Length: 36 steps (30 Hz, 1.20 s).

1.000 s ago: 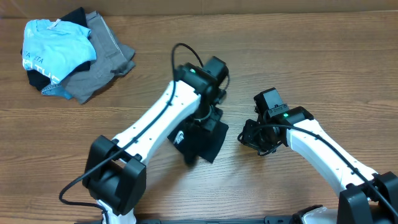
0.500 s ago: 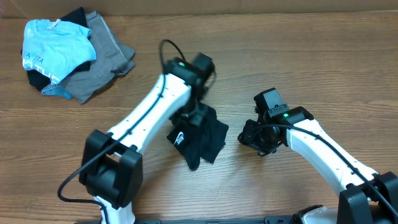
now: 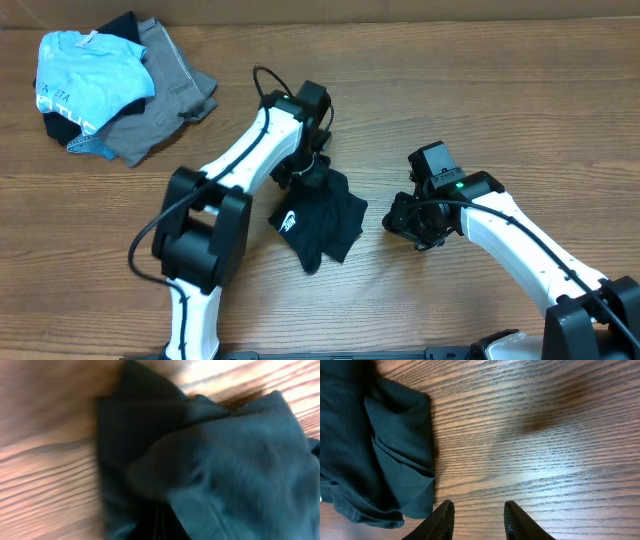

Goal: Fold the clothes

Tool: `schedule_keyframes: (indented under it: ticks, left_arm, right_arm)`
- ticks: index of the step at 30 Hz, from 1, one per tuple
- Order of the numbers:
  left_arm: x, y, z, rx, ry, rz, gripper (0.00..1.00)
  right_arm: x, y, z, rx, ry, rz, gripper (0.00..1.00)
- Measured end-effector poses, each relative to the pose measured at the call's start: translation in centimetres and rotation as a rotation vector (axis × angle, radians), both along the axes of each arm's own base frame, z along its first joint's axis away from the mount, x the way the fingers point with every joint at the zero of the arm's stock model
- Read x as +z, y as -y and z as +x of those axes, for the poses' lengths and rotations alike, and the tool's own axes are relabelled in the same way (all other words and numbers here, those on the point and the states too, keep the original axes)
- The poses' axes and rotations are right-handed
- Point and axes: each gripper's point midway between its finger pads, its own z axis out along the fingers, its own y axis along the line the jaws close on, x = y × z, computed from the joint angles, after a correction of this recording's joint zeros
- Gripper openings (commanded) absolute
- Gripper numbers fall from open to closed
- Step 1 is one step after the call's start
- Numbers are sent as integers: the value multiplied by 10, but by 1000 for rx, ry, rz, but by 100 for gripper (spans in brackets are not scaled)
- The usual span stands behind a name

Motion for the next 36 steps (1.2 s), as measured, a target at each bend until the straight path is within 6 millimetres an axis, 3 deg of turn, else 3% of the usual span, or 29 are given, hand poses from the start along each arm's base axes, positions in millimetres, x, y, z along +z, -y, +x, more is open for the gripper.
schedule_keyframes:
  ticks: [11, 19, 25, 30, 34, 36]
  left_arm:
    - [17, 61, -31, -90, -73, -216, 4]
    - [43, 79, -50, -139, -104, -298, 7]
    - [54, 66, -59, -116, -172, -268, 6]
    - [64, 30, -25, -68, -77, -185, 4]
    - [56, 13, 11, -36, 49, -151, 4]
    - [48, 12, 17, -36, 81, -143, 4]
  right_arm:
    - [0, 0, 0, 0, 0, 0, 36]
    - [0, 0, 1, -1, 3, -3, 40]
    - [-1, 2, 3, -4, 12, -15, 40]
    - [-1, 2, 4, -4, 17, -16, 41]
    - [-1, 3, 4, -5, 18, -19, 41]
    - [-1, 3, 4, -6, 17, -20, 41]
